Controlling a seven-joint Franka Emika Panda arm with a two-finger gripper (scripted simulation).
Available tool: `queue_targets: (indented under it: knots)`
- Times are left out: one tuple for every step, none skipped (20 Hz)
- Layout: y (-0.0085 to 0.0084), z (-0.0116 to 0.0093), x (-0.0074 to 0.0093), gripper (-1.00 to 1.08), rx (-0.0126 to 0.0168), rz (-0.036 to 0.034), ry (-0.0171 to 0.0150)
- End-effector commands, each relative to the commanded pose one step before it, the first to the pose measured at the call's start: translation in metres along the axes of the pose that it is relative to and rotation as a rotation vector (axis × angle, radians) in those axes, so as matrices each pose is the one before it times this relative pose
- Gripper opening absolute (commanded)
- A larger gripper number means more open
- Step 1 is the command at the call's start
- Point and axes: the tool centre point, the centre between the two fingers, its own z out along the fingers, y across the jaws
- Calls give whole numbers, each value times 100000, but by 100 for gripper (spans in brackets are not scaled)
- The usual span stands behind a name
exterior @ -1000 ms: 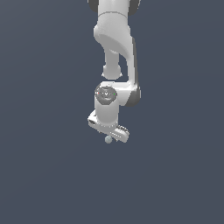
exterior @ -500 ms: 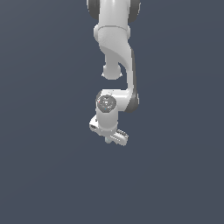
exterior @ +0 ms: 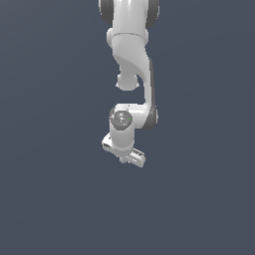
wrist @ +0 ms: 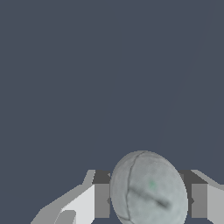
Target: Pick up the object and move it to a goal position.
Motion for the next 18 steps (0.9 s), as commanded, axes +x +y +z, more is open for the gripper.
queue_targets:
  knots:
    - [15,18,20,-100,-7,26,24]
    - [0,0,0,-100,0,0,0]
    - [0,0,0,-100,0,0,0]
    - [0,0,0,-100,0,0,0]
    - [-8,-5,1,-100,0,0,0]
    - [-21,-20,-21,-100,0,0,0]
    - [-64,-61,-63,-100,0,0,0]
    - [-107,-103,-105,-100,0,0,0]
    - [-150,-144,-148,-100,0,0,0]
    - [-194,-187,-191,-100,0,0,0]
    - [-239,-229,-235,-100,0,0,0]
    - [-284,-273,-280,-100,0,0,0]
    - [-331,-318,-325,-100,0,0,0]
    - [-379,-365,-372,-100,0,0,0]
    - [-429,-413,-420,-100,0,0,0]
    - [-481,-463,-470,-100,0,0,0]
    - [-533,-513,-520,-100,0,0,0]
    - [-584,-561,-567,-100,0,0,0]
